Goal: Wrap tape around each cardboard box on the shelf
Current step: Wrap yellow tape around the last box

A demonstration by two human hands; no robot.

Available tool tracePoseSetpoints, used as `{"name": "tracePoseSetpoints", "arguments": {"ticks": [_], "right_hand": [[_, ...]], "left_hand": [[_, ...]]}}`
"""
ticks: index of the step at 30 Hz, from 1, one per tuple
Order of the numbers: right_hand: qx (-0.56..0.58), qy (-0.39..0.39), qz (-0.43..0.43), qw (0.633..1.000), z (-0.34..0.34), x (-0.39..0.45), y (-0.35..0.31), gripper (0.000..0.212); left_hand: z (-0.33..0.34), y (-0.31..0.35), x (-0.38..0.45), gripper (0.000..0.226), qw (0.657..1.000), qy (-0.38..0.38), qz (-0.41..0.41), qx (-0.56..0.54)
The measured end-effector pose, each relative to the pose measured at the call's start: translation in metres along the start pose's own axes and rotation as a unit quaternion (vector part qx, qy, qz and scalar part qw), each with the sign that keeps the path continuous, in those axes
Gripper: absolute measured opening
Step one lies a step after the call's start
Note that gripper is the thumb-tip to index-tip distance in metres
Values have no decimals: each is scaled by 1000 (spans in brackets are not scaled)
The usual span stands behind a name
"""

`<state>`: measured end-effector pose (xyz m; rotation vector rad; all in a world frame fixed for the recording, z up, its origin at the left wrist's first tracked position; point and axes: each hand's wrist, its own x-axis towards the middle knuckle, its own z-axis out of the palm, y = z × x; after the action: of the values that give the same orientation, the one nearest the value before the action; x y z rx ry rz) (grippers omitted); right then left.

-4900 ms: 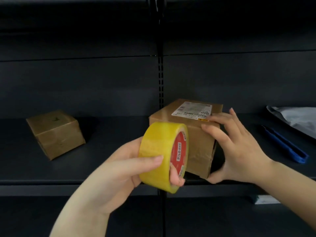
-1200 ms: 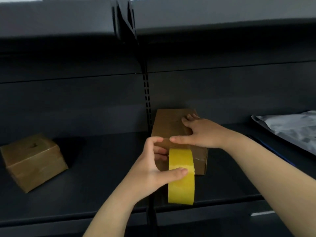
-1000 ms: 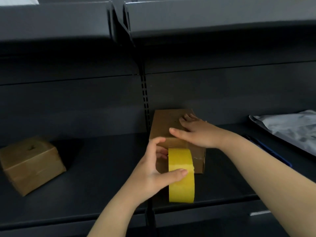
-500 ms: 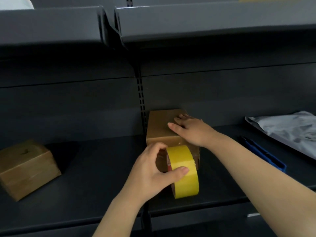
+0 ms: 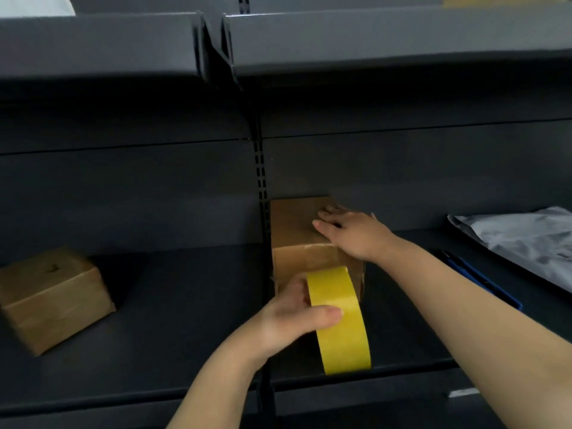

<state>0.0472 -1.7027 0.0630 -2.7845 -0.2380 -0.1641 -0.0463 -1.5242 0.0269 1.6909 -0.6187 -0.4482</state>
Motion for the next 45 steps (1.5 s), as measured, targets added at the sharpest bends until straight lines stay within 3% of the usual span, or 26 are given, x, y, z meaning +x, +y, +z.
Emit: {"name": "tracePoseSetpoints", "arguments": {"ticks": [8, 12, 15, 17, 19, 21, 23, 25, 27, 30, 33, 36, 38, 41, 45], "right_hand": [[-8, 5, 10, 1000, 1, 3, 0, 67], [8, 8, 25, 1000, 0, 4, 1, 67], [28, 34, 36, 998, 0, 1, -1, 66], [48, 85, 23, 995, -2, -8, -1, 63], [90, 205, 9, 975, -10, -19, 12, 58], [105, 296, 57, 948, -23, -37, 47, 57], [22, 253, 182, 950, -34, -59, 98, 61], [-56, 119, 297, 946, -34, -78, 141, 63], [-102, -6, 326, 940, -25, -89, 164, 56], [-95, -21, 298, 949, -18, -93, 174, 31], [-6, 82, 255, 963, -17, -95, 170, 30], [68, 272, 104, 954, -26, -110, 145, 31], [7, 330, -53, 942, -40, -122, 115, 32], [-178, 267, -197, 926, -59, -129, 71, 45], [-319, 175, -236, 901, -66, -126, 30, 47]], "left_hand": [[-5, 2, 0, 109, 975, 53, -41, 210], [-3, 3, 10, 118, 985, 96, 4, 141], [-7, 6, 18, 116, 993, 67, 1, 98], [-9, 7, 22, 114, 994, 44, -5, 95], [-11, 6, 25, 109, 995, 50, -1, 87], [-12, 4, 28, 101, 995, 56, 2, 84], [-14, 3, 30, 94, 995, 61, -2, 77], [-15, 2, 32, 94, 996, 64, -11, 65], [-14, 1, 32, 97, 996, 62, -18, 54], [-13, 0, 33, 101, 997, 60, -10, 44], [-11, -1, 34, 101, 997, 66, 0, 28], [-10, -2, 33, 99, 997, 74, 0, 24], [-8, -2, 33, 101, 997, 74, -8, 20], [-7, 0, 33, 104, 997, 73, -18, 17], [-7, 1, 35, 104, 997, 74, -23, 17]]}}
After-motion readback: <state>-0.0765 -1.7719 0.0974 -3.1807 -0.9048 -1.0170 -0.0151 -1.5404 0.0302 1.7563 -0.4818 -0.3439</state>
